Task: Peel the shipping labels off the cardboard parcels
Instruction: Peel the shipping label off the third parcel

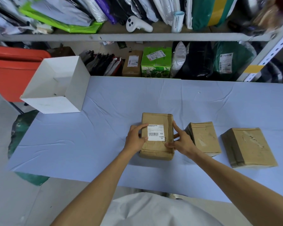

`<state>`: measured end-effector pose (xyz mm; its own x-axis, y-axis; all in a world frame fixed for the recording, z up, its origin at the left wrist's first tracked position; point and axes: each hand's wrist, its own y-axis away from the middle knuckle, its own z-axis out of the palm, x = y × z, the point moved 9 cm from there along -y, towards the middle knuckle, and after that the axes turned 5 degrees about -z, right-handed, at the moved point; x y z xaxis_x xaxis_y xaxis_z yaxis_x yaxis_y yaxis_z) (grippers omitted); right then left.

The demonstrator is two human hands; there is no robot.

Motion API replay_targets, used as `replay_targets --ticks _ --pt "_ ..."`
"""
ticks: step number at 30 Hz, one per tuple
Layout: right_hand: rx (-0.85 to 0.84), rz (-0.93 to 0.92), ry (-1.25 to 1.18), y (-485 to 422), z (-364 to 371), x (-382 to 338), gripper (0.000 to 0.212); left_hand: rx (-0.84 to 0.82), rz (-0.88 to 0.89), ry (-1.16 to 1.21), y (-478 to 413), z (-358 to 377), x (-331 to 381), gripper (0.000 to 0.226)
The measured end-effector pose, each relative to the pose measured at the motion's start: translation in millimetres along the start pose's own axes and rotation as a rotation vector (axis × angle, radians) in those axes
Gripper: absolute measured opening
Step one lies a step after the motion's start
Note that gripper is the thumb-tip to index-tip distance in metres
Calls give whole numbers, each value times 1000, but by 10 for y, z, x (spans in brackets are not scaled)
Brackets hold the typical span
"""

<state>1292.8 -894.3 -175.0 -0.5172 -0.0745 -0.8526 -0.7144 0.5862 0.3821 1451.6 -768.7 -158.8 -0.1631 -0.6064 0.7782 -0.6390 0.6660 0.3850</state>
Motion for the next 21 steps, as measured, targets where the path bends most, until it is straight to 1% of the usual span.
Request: replay_targets --ticks 7,11,16,21 --pt "-7 -10 18 -1 -2 -17 105 9 -3 -8 8 -29 29 58" --pt "-11 -9 29 -12 3 -15 105 13 7 -24 9 -11 55 45" --pt "-15 -14 35 -22 0 -10 105 24 -14 18 11 -12 8 58" --pt "-13 -16 39 -22 -5 1 106 28 -8 30 1 -4 -10 60"
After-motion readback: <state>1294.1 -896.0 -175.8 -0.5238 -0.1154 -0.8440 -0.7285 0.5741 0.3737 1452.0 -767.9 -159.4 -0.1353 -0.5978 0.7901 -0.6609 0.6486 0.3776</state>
